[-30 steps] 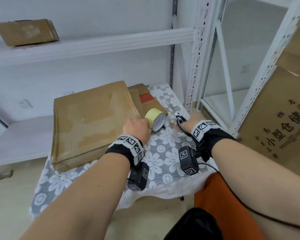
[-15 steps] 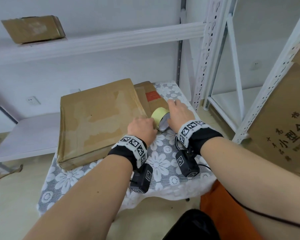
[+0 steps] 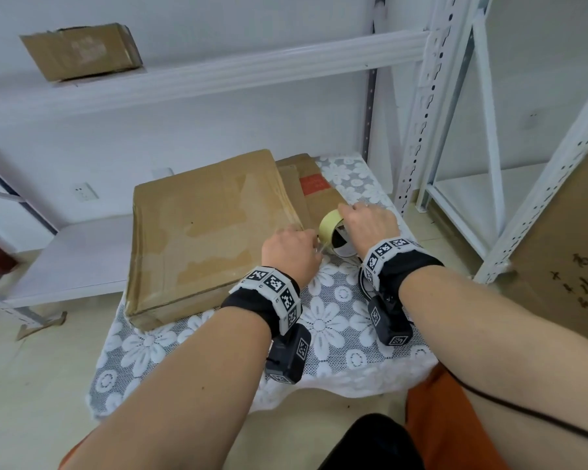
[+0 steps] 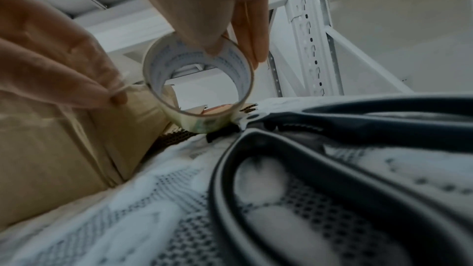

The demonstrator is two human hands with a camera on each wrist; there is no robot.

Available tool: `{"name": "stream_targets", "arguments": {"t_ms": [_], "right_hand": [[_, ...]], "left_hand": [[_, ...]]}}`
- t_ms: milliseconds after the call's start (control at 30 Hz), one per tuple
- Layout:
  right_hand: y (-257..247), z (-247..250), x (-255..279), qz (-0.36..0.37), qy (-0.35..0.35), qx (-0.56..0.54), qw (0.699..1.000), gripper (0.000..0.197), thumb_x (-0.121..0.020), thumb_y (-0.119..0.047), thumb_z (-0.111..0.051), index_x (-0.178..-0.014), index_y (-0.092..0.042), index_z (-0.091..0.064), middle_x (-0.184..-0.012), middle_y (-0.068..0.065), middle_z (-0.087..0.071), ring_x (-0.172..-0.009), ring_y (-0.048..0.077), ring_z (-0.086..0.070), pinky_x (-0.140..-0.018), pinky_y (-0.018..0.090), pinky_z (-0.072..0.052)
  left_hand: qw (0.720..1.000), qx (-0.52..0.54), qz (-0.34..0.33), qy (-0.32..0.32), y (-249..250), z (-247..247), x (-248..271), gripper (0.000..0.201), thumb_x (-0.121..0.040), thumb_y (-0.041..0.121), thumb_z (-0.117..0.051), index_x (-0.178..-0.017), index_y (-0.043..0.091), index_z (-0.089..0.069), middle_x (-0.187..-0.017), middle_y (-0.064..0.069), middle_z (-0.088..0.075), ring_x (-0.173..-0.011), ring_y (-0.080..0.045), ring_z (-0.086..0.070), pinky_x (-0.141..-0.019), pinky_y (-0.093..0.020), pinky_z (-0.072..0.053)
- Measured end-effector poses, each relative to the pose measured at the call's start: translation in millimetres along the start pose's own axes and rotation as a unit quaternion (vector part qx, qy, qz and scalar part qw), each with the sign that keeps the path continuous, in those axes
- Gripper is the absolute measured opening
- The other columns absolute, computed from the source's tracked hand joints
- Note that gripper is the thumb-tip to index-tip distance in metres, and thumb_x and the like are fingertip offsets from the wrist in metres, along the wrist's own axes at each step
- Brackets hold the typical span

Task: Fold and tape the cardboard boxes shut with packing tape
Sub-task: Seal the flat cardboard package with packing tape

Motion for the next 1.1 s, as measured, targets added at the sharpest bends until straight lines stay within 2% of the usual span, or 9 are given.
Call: {"name": "stream_targets", "arguments": {"t_ms": [167, 567, 667, 767, 833, 900, 933, 1000, 1100], "right_hand": [[3, 0, -1, 0.0, 0.008, 0.01, 1.0, 0.035, -0.091, -0.001, -0.043, -0.123, -0.014, -0.051, -0.1, 0.007, -0.064, -0.088, 0.028, -0.061, -0.059, 0.032, -0.033], [9, -1, 0, -0.005, 0.003, -0.02, 1.0, 0.034, -0.091, 0.002, -0.043, -0.121, -0.009, -0.053, -0.103, 0.011, -0.063, -0.091, 0.029, -0.061, -0.062, 0.033, -0.036], [7, -1, -4, -0.008, -0.001, -0.02, 1.0, 0.031, -0.091, 0.002, -0.044, -0.118, -0.007, -0.055, -0.102, 0.012, -0.06, -0.09, 0.03, -0.06, -0.062, 0.033, -0.036], [13, -5, -6, -0.049, 0.004, -0.094, 0.994, 0.028, -0.09, 0.0, -0.053, -0.117, -0.007, -0.058, -0.107, 0.013, -0.051, -0.088, 0.028, -0.055, -0.063, 0.033, -0.04], [23, -9, -7, -0.091, 0.018, -0.163, 0.982, 0.028, -0.086, 0.0, -0.059, -0.113, -0.005, -0.056, -0.11, 0.012, -0.046, -0.093, 0.026, -0.05, -0.069, 0.033, -0.044], [28, -10, -8, -0.114, 0.024, -0.237, 0.965, 0.028, -0.082, 0.007, -0.055, -0.106, -0.006, -0.051, -0.107, 0.011, -0.047, -0.094, 0.025, -0.047, -0.072, 0.029, -0.041], [29, -11, -9, -0.116, 0.018, -0.271, 0.955, 0.028, -0.082, 0.011, -0.051, -0.102, -0.009, -0.048, -0.101, 0.01, -0.049, -0.089, 0.024, -0.047, -0.066, 0.026, -0.038], [25, -11, -14, -0.096, 0.004, -0.316, 0.944, 0.032, -0.083, 0.014, -0.046, -0.097, -0.015, -0.046, -0.089, 0.007, -0.055, -0.076, 0.021, -0.049, -0.056, 0.024, -0.036], [16, 2, -14, -0.017, 0.014, -0.252, 0.968, 0.027, -0.086, -0.004, -0.061, -0.11, -0.015, -0.055, -0.096, 0.007, -0.06, -0.081, 0.022, -0.054, -0.066, 0.028, -0.043]], "left_hand": [[1.0, -0.008, -0.003, 0.008, 0, -1, 0, 0.028, -0.096, 0.043, -0.048, -0.109, 0.024, -0.063, -0.109, 0.0, -0.059, -0.099, -0.021, -0.059, -0.069, -0.031, -0.044], [1.0, -0.021, 0.005, 0.004, -2, -4, 1, 0.041, -0.098, 0.052, -0.036, -0.103, 0.02, -0.062, -0.103, -0.001, -0.06, -0.093, -0.022, -0.059, -0.066, -0.033, -0.046], [1.0, -0.023, 0.005, 0.003, -1, -5, 1, 0.042, -0.1, 0.051, -0.034, -0.107, 0.02, -0.062, -0.105, -0.002, -0.06, -0.095, -0.023, -0.059, -0.066, -0.034, -0.047], [1.0, -0.028, 0.004, -0.004, -1, -5, 1, 0.034, -0.1, 0.043, -0.038, -0.112, 0.021, -0.061, -0.109, -0.002, -0.06, -0.097, -0.023, -0.058, -0.069, -0.034, -0.047], [1.0, -0.027, 0.003, -0.015, -1, -6, 0, 0.031, -0.098, 0.04, -0.041, -0.113, 0.021, -0.061, -0.11, -0.002, -0.059, -0.099, -0.023, -0.058, -0.072, -0.035, -0.049], [1.0, -0.024, 0.002, -0.02, 0, -6, 1, 0.032, -0.098, 0.042, -0.041, -0.113, 0.021, -0.061, -0.111, -0.002, -0.059, -0.1, -0.023, -0.058, -0.074, -0.036, -0.051], [1.0, -0.022, 0.002, -0.019, 0, -6, 1, 0.033, -0.098, 0.043, -0.041, -0.112, 0.021, -0.061, -0.11, -0.002, -0.059, -0.099, -0.023, -0.058, -0.075, -0.036, -0.052], [1.0, -0.018, 0.002, -0.017, 0, -5, 2, 0.033, -0.098, 0.043, -0.041, -0.111, 0.021, -0.061, -0.108, -0.002, -0.059, -0.097, -0.023, -0.058, -0.074, -0.037, -0.053], [1.0, -0.01, 0.0, -0.02, -1, -6, 1, 0.03, -0.097, 0.042, -0.043, -0.11, 0.022, -0.061, -0.109, 0.0, -0.059, -0.097, -0.022, -0.058, -0.076, -0.037, -0.053]]}}
Point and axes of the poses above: each hand's wrist, its own x-axis away from the middle knuckle, its own z-axis out of the back of the hand, y = z × x, the point moved 8 cm from there along -x, towards the middle knuckle
